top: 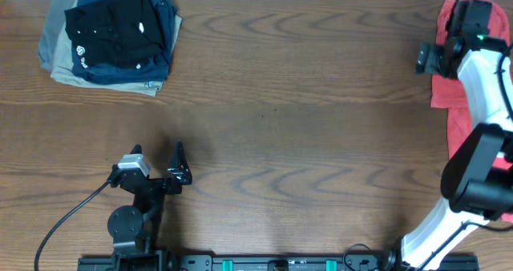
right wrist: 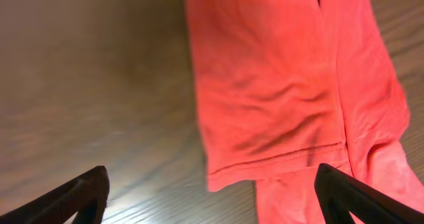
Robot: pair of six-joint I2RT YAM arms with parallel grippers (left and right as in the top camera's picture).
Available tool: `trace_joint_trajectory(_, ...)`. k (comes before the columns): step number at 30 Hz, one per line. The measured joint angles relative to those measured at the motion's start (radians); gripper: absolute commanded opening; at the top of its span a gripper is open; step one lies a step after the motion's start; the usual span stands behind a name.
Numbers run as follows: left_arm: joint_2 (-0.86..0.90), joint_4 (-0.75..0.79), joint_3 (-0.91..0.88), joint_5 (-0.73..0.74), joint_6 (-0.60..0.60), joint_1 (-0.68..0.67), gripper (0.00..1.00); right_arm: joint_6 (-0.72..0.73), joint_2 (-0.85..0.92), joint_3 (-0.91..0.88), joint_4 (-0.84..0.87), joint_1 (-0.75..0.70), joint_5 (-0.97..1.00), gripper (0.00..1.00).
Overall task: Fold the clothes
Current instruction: 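Reach the right gripper to the coral t-shirt and grasp its edge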
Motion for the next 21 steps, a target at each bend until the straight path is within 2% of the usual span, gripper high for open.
trace_joint_trajectory(7, 0.0, 0.0, 0.0, 0.0, 0.0, 0.0, 0.98, -0.026, 0.065, 0.0, -0.002, -0.032, -0.054, 0.66)
trace_joint_trajectory(21, 0.0, 0.0, 0.0, 0.0, 0.0, 0.0, 0.98, -0.027, 0.16, 0.001, -0.053, -0.054, -0.089, 0.66)
